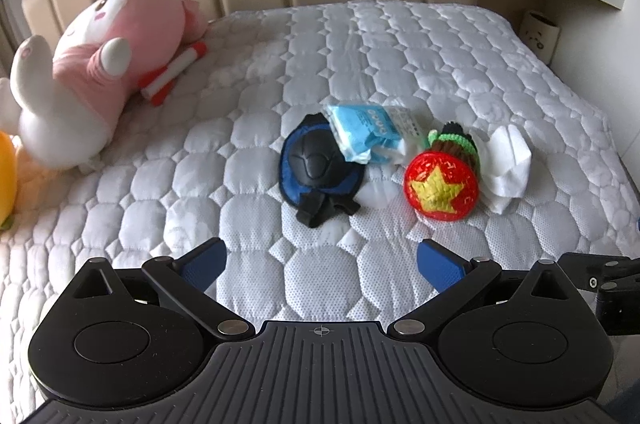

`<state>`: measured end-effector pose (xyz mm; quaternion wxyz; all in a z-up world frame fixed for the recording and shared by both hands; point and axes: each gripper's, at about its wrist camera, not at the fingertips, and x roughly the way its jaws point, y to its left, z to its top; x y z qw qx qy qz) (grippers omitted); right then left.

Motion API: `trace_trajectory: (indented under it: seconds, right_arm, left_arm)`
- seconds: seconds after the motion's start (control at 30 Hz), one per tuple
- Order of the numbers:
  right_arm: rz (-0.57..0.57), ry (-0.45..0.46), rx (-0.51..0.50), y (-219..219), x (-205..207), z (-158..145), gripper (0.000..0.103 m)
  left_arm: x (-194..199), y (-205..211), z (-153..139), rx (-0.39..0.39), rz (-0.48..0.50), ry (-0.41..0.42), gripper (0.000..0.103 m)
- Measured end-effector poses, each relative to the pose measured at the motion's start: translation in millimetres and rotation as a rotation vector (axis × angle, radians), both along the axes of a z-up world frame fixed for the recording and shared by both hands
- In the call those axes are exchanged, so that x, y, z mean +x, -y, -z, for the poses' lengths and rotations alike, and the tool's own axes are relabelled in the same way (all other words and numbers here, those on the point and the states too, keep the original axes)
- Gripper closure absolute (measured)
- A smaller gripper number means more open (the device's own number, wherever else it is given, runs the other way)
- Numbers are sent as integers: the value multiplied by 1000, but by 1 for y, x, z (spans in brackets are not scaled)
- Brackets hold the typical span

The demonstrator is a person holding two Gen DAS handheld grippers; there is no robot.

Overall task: Organize soft objects
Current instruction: 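Move the right tool toward the white tissue beside the crocheted doll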

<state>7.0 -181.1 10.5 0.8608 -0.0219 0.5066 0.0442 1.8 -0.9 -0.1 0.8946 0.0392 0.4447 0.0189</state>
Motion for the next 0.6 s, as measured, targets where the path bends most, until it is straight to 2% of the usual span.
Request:
trace_trajectory:
  seconds: [0.33,0.43,0.6]
  right_arm:
    - [-3,1,14,0,1,0,0]
    - [-7,11,16,1,0,0,0]
    - [-29,34,20,-2,1,-4,0]
  left_arm:
    - [1,3,-2,-13,20,26,0]
    - [8,3,-4,-45,30,21,0]
    - [8,3,-9,-37,14,61,0]
